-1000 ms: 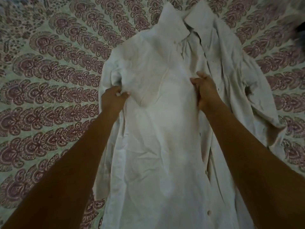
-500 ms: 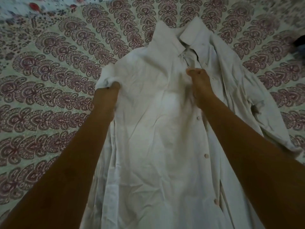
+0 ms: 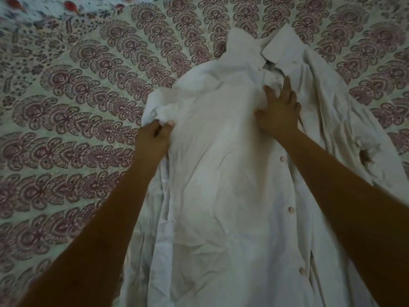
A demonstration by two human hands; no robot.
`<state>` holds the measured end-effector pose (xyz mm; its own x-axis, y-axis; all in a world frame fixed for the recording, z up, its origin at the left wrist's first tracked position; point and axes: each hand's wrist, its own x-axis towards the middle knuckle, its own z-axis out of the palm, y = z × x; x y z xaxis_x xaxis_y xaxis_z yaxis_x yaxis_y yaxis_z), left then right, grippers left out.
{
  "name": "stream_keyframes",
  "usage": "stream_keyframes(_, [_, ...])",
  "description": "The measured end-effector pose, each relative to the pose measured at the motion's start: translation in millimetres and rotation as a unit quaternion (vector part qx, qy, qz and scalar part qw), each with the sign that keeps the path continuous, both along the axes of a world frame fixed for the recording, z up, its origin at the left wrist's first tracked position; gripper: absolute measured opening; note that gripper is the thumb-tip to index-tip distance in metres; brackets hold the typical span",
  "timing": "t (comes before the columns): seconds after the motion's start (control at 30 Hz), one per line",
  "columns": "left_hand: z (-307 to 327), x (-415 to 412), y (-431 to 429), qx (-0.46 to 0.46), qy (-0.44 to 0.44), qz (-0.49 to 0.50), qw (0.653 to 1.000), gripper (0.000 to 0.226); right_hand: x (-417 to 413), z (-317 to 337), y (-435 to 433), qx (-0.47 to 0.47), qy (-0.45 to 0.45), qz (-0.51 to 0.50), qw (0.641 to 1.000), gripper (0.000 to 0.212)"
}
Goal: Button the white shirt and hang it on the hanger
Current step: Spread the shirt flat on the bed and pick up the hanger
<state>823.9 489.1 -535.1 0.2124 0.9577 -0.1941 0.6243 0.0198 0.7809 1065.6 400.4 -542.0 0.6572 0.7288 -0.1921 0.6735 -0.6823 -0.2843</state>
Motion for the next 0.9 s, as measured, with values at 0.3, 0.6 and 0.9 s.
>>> stream_keyframes(0.3, [-5, -101, -69, -0.084, 0.145, 0.038, 0.985, 0.066, -195, -13, -107, 0.07, 0.058, 0.188, 0.978, 0.058])
stream_keyframes(0.6, [36, -145, -128, -0.07, 0.219, 0.099, 0.968, 0.03, -221, -11, -165, -0.071, 0.013, 0.186, 0.98, 0.053])
stream_keyframes(0.9, [92, -230, -128, 0.131, 0.195, 0.041, 0.971, 0.028, -255, 21, -162, 0.017, 0.049, 0.152, 0.987, 0.041])
